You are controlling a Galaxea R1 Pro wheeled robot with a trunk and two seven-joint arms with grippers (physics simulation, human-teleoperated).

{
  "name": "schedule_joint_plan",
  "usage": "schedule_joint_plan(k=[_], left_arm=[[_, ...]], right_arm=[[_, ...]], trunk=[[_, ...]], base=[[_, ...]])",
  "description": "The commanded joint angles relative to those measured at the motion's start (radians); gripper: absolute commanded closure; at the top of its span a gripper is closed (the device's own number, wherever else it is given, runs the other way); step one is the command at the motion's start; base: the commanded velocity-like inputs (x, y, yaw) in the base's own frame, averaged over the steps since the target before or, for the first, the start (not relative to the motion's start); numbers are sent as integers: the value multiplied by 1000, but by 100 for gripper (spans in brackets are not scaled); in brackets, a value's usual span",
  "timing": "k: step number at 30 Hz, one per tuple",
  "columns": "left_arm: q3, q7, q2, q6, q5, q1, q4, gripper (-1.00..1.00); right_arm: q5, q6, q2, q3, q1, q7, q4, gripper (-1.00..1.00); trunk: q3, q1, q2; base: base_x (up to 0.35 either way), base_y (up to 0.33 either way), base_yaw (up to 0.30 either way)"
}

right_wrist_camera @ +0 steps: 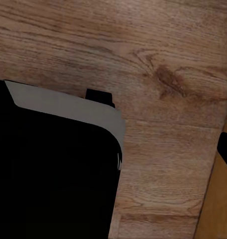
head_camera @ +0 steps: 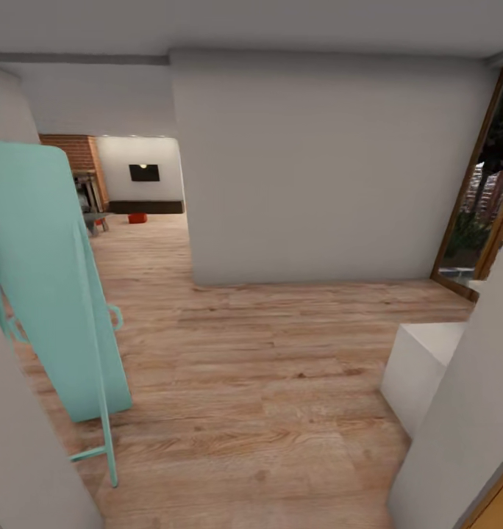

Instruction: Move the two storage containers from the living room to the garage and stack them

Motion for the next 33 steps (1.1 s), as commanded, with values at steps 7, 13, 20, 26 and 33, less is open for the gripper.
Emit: schedule_joint_plan(k=[7,13,20,26,33], left_arm=[[1,1,1,-2,5,0,-1,-100],[2,1,1,-1,6,0,-1,-100],[5,1,0,-2,6,0,-2,-100],[4,1,0,-2,7,0,-2,-100],[4,1,0,-2,7,0,-2,-100]], right_arm=[[10,-10,-1,10,-1,-4,3,-100],[14,-12,0,14,-1,-4,3,-100],[14,-8,1,15,-1,-4,3,-100],[12,-9,-1,13,-1,-5,3,-100],[11,-10,-2,13,-1,-5,3,-100]], trunk=[[-1,1,0],[-1,1,0],[-1,1,0],[-1,1,0],[-1,1,0]], base=[[324,0,-6],[324,0,0],[324,0,0],[324,0,0],[324,0,0]])
